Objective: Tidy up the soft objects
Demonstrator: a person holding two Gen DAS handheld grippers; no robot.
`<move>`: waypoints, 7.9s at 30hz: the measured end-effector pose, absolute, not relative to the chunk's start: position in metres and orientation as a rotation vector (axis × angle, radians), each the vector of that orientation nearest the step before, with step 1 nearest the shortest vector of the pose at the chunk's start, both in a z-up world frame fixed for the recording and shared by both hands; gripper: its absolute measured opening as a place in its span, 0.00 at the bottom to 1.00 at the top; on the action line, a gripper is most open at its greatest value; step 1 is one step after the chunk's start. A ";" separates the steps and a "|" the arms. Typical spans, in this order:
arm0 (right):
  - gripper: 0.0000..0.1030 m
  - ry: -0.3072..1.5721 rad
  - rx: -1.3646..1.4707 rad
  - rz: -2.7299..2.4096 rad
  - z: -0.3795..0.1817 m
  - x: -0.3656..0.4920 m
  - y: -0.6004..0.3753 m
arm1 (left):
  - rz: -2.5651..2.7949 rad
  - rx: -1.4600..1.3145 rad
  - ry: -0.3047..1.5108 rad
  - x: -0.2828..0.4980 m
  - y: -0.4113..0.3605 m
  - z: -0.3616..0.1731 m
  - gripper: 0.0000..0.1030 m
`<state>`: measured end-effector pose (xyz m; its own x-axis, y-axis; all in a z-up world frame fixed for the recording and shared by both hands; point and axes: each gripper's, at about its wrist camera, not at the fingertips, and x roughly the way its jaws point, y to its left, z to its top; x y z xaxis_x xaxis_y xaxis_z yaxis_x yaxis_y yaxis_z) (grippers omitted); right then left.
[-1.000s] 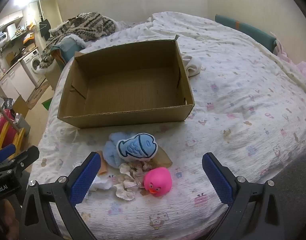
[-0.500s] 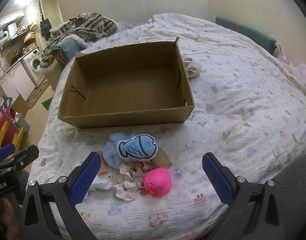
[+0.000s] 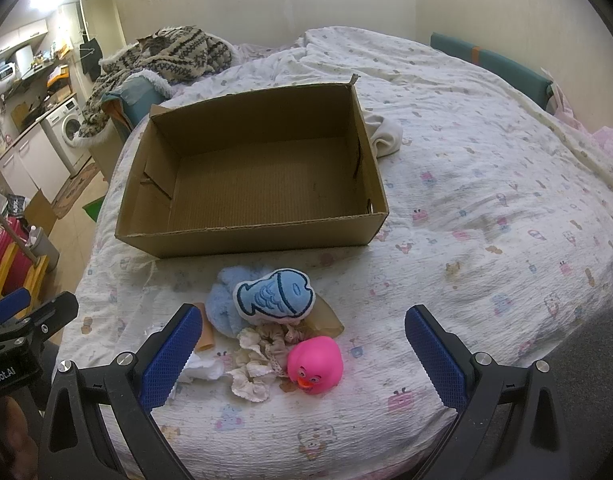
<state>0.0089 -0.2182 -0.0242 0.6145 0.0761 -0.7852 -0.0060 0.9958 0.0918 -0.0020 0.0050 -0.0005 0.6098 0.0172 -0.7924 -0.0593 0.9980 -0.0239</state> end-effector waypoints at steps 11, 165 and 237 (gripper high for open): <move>1.00 0.906 0.083 0.048 -0.024 0.009 -0.218 | 0.043 -0.048 0.915 -0.002 0.006 -0.001 1.00; 0.28 1.138 0.246 0.235 -0.068 0.174 -0.232 | -0.092 -0.072 1.258 0.192 -0.061 -0.069 0.21; 0.73 1.091 0.355 0.173 -0.033 0.098 -0.272 | -0.027 -0.190 1.226 0.090 0.002 -0.038 0.62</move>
<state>0.0982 -0.2717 -0.0330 0.4557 0.3094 -0.8346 0.0361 0.9304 0.3647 0.0898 0.0025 -0.0385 0.3402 -0.1225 -0.9324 -0.0819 0.9839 -0.1591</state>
